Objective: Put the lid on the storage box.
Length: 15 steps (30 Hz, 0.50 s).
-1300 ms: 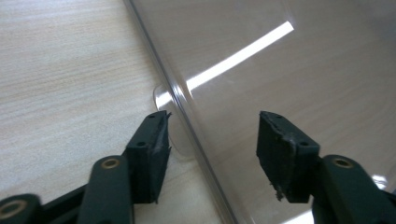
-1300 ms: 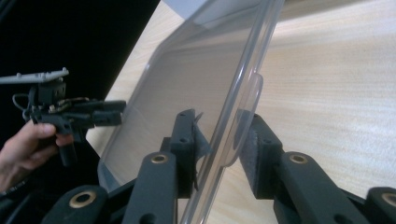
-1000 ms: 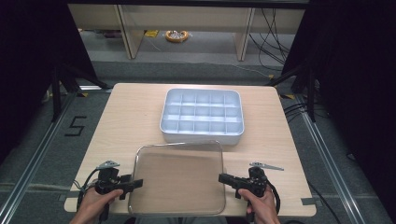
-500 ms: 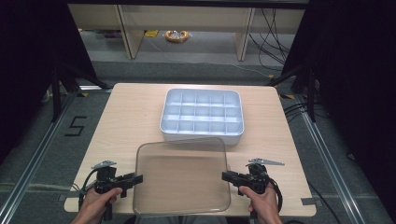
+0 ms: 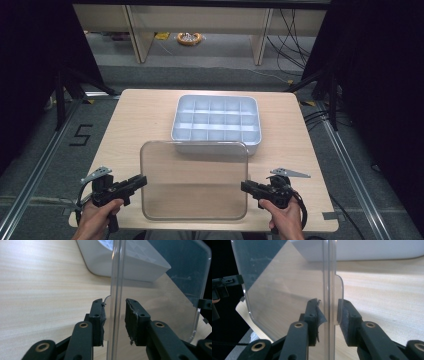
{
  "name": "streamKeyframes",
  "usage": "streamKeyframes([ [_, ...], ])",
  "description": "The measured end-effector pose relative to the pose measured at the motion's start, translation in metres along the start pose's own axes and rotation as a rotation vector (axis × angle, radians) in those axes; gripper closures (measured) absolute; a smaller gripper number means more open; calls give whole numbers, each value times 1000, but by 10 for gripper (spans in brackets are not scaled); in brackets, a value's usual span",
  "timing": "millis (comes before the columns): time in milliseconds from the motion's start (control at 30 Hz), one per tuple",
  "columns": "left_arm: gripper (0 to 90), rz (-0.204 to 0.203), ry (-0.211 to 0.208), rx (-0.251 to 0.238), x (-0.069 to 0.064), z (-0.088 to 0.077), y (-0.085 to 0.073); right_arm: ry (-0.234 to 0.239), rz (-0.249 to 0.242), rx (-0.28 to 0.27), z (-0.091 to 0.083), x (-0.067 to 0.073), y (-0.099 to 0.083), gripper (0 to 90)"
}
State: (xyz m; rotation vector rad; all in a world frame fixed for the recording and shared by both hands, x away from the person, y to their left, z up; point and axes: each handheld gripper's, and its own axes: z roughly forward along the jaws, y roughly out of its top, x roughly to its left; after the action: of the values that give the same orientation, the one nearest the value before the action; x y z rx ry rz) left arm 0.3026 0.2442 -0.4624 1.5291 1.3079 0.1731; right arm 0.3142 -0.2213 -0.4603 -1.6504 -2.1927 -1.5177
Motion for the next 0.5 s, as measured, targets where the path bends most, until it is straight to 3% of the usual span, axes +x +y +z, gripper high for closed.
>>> streamKeyframes([
  [67, 683, 9, -13, -2, -3, -1, 3, 7, -27, -28, -3, -2, 3, 707],
  [100, 683, 9, -12, -4, -5, -1, 4, 5, 26, -20, -6, 4, 4, 706],
  [200, 682, 22, -7, 4, -10, 2, 12, -6, -32, -40, -10, 0, 11, 704],
  [333, 681, 30, -17, 18, -17, 9, 24, -27, -39, -51, -16, -1, 24, 697],
  [367, 681, 34, -16, 20, -19, 11, 28, -28, -36, -58, -18, -1, 29, 694],
  [400, 680, 34, -8, 26, -21, 14, 31, -33, 8, -46, -20, 2, 33, 691],
  [500, 678, 36, -13, 26, -27, 26, 44, -65, -1, -61, -24, -2, 52, 679],
])
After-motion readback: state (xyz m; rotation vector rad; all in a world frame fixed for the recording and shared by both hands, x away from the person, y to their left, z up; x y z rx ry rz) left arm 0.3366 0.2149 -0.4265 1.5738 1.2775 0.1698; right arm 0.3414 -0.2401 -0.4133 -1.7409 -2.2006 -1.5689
